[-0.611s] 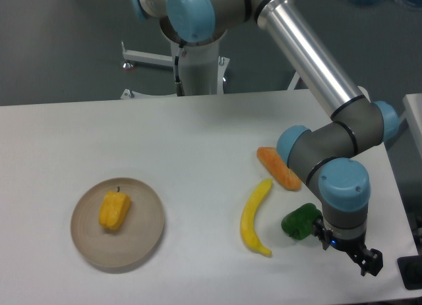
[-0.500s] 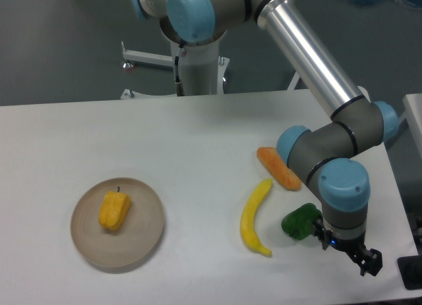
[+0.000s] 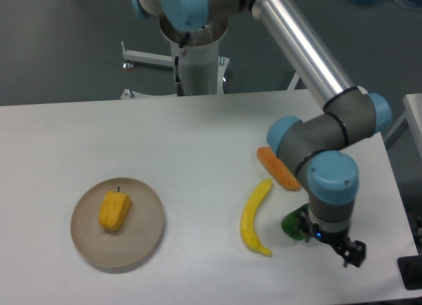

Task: Pick up the yellow pepper from the plate
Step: 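Move the gripper from the green pepper over to the yellow pepper on the plate, then lower the open gripper around the yellow pepper and close it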

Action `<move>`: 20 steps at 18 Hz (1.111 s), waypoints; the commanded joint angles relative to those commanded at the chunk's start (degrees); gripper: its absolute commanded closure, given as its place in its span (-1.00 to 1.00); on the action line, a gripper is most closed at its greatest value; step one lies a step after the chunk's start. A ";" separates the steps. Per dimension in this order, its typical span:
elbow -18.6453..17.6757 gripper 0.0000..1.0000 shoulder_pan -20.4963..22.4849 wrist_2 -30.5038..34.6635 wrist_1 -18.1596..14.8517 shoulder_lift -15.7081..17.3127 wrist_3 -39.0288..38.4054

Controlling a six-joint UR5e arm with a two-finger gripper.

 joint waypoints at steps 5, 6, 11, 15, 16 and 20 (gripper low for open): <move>-10.64 -1.00 -5.01 -5.88 -0.54 8.35 -15.28; -12.14 -1.00 -6.15 -6.85 -0.54 9.41 -18.10; -17.33 -1.00 -13.27 -7.83 -0.45 11.53 -29.26; -19.35 -1.00 -18.28 -7.92 -0.36 11.80 -35.16; -19.88 -1.00 -19.33 -8.00 -0.19 11.80 -36.39; -21.81 -1.00 -22.50 -8.00 0.08 11.71 -38.16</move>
